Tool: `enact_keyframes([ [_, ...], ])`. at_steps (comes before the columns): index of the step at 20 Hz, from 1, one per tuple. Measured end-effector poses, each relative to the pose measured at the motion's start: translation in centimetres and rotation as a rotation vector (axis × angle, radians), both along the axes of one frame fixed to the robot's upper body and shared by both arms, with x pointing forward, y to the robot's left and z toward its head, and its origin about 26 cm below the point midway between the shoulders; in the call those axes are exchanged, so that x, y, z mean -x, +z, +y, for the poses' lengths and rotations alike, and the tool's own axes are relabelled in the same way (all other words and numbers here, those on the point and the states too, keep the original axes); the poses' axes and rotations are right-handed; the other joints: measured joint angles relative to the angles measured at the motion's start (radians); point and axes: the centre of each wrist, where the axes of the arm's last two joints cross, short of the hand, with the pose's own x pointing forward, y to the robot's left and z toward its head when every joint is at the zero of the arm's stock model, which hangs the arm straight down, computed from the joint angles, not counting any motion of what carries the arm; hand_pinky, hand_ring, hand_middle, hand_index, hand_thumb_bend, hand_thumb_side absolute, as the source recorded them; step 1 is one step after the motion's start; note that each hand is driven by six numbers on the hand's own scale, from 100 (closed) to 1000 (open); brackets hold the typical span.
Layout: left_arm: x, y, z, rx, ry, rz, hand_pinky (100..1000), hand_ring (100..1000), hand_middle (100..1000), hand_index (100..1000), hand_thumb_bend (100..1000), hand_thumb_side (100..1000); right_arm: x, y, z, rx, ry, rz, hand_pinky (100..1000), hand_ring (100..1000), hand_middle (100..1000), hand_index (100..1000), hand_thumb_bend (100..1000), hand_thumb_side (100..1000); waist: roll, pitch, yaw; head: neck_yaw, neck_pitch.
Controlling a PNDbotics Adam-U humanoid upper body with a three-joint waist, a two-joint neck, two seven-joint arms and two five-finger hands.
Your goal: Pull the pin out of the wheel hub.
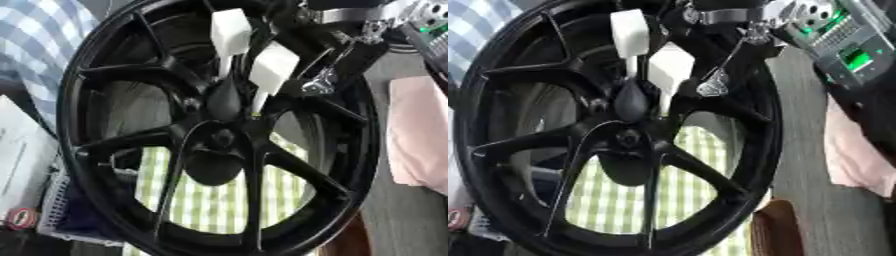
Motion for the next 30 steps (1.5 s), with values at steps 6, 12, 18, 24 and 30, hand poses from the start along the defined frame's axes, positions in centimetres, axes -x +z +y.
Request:
enact_keyframes([
  [6, 0.0, 0.0, 0.0, -0.002, 0.002, 0.0, 812, 646, 641, 792, 100, 751, 0.3, -0.2, -0.1, -0.004, 0.01, 0.027, 848, 759, 494, 605, 198, 100, -0.003, 0.0, 0.0, 0.0, 0.0],
  [12, 0.0, 0.0, 0.0, -0.004, 0.005, 0.001, 813, 646, 640, 793, 100, 750, 0.4, -0.2, -0.1, -0.027, 0.016, 0.067, 835, 725, 408, 523, 177, 122, -0.005, 0.0, 0.0, 0.0, 0.0],
  [18, 0.0, 0.0, 0.0, -0.005, 0.006, 0.002, 814, 646, 638, 793, 100, 749, 0.5, 0.4, -0.1, -0.072, 0.02, 0.109, 833, 714, 378, 495, 163, 143, -0.005, -0.002, -0.002, -0.001, 0.001],
  [24, 0.1, -0.1, 0.1, -0.004, 0.01, 0.008, 814, 645, 636, 793, 100, 747, 1.2, 2.3, -0.8, -0.137, 0.033, 0.122, 834, 712, 367, 485, 146, 140, -0.005, -0.011, -0.009, -0.001, 0.003],
  [30, 0.2, -0.5, 0.3, -0.004, 0.018, 0.021, 815, 645, 636, 793, 100, 745, 2.3, 3.6, -2.3, -0.216, 0.04, 0.136, 840, 718, 370, 492, 100, 100, 0.005, -0.023, -0.036, 0.009, 0.013],
])
